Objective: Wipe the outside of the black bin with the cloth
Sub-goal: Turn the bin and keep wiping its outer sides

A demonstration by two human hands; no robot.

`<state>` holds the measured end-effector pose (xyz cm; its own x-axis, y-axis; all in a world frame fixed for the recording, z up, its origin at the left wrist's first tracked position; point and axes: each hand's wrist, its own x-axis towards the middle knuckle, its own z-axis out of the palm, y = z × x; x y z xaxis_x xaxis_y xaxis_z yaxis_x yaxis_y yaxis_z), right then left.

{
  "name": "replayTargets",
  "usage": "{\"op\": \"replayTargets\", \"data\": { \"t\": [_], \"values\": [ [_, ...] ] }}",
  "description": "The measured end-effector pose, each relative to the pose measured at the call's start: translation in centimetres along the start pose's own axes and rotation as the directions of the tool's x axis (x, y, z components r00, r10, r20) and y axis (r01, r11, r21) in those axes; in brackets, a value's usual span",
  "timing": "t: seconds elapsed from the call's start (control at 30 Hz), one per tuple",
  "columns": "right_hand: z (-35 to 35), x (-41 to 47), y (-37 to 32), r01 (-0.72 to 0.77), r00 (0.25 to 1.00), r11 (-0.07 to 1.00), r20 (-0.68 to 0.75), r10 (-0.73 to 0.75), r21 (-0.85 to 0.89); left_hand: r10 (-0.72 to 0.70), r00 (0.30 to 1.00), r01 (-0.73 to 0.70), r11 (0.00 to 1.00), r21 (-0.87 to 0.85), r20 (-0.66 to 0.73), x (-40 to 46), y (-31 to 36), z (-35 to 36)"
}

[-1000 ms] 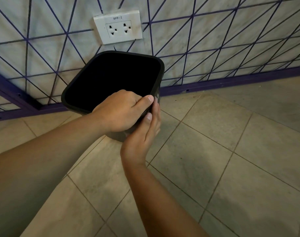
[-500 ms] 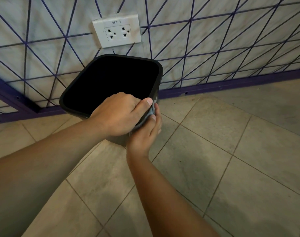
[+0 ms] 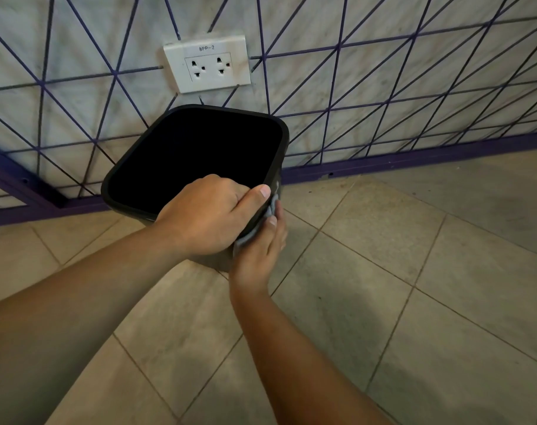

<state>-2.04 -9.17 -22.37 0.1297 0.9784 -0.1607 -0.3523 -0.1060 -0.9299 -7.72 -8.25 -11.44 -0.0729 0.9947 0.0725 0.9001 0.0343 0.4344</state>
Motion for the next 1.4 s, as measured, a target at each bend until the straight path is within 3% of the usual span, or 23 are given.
{"op": "replayTargets", "data": {
  "t": [0.17, 0.27, 0.4, 0.53, 0.67, 0.83, 0.97, 1.1, 1.23, 1.4],
  "values": [
    [0.1, -1.4, -0.3, 0.133, 0.99, 0.99, 0.043, -0.131, -0.047, -0.001, 1.0, 0.001, 1.0, 0.0, 0.027, 0.0, 0.1, -0.2],
    [-0.3, 0.0, 0.4, 0.055, 0.998, 0.998, 0.018, -0.055, 0.001, -0.002, 1.0, 0.002, 1.0, 0.023, -0.002, 0.0, 0.2, -0.1],
    [-0.3, -1.5, 0.1, 0.13, 0.99, 0.991, 0.065, -0.129, -0.015, -0.008, 1.0, 0.008, 0.999, 0.04, 0.007, 0.0, 0.3, -0.2],
    [-0.6, 0.6, 0.9, 0.03, 0.999, 0.998, -0.011, -0.03, 0.05, -0.025, 1.0, 0.025, 0.998, 0.056, -0.015, -0.1, 0.4, -0.1],
    [-0.3, -1.8, 0.3, 0.133, 0.99, 0.991, 0.053, -0.131, -0.032, -0.024, 1.0, 0.024, 0.998, 0.055, -0.008, -0.1, 0.3, -0.3],
    [0.4, -0.3, 0.0, 0.042, 0.999, 0.999, -0.033, -0.041, 0.035, -0.027, 1.0, 0.027, 0.999, 0.035, 0.002, -0.1, 0.3, -0.3],
    [0.3, -2.0, -0.5, 0.173, 0.985, 0.985, 0.018, -0.173, -0.011, -0.021, 1.0, 0.021, 0.999, 0.036, 0.009, -0.1, 0.3, -0.3],
    [0.4, -1.0, -0.3, 0.105, 0.994, 0.993, -0.011, -0.104, 0.047, -0.03, 1.0, 0.03, 0.999, 0.036, 0.005, -0.1, 0.3, -0.3],
    [0.5, -2.5, -0.9, 0.17, 0.985, 0.985, 0.019, -0.17, 0.004, -0.011, 1.0, 0.011, 1.0, 0.028, 0.009, -0.1, 0.1, -0.3],
    [1.1, -1.3, -1.2, 0.12, 0.993, 0.992, -0.023, -0.119, 0.046, -0.017, 1.0, 0.017, 1.0, 0.004, 0.026, 0.0, 0.0, -0.3]
  ]
}}
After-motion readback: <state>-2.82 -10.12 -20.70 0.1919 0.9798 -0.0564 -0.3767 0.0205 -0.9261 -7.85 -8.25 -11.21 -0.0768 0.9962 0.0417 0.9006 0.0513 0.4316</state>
